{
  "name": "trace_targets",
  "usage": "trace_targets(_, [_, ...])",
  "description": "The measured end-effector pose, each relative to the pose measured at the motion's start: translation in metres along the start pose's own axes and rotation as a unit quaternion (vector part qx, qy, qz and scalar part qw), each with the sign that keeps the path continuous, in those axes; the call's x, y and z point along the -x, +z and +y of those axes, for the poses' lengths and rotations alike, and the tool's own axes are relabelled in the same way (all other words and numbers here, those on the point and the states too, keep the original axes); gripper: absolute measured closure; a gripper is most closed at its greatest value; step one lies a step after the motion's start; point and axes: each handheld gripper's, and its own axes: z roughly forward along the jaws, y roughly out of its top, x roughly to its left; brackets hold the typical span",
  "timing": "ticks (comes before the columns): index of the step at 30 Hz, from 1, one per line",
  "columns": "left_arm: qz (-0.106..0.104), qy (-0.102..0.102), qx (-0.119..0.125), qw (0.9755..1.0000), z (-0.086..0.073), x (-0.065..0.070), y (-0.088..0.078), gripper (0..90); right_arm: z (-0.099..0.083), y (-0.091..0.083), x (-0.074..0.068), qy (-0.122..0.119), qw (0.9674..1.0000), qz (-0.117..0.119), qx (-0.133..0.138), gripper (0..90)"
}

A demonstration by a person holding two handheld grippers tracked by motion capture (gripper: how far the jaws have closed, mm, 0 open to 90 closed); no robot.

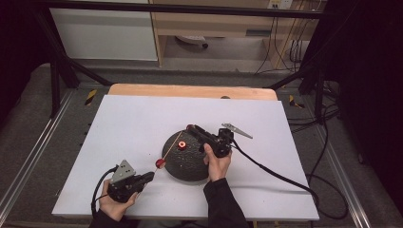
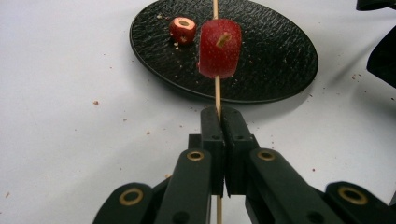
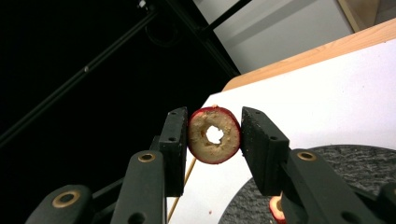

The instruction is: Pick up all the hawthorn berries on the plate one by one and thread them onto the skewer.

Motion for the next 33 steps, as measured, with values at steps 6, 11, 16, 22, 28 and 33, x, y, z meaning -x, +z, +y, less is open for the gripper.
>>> trace_targets(6, [-0.003, 0.001, -0.001, 1.0, 0.0, 0.001, 0.001, 88.3, -0.003, 0.004, 0.003, 0.017, 0.9997, 0.004, 0.018, 62.7])
trace_targets(11, [-0.004, 0.002, -0.002, 1.0, 0.0, 0.002, 0.001, 88.3, -0.005, 0.007, 0.004, 0.034, 0.9991, 0.008, 0.026, 62.7])
trace_targets(16, [-0.006, 0.003, -0.001, 1.0, 0.0, 0.003, 0.002, 88.3, -0.009, 0.01, 0.005, 0.04, 0.9985, 0.013, 0.035, 62.7])
trace_targets(22, [-0.008, 0.004, 0.0, 1.0, 0.0, 0.004, 0.002, 88.3, -0.015, 0.011, 0.005, 0.053, 0.9972, 0.018, 0.048, 62.7])
trace_targets(28, [-0.009, 0.003, 0.0, 1.0, 0.0, 0.005, 0.002, 88.3, -0.018, 0.013, 0.006, 0.065, 0.9961, 0.025, 0.053, 62.7])
trace_targets(33, [-0.01, 0.003, 0.0, 1.0, 0.0, 0.005, 0.002, 88.3, -0.019, 0.013, 0.006, 0.071, 0.9955, 0.028, 0.056, 62.7])
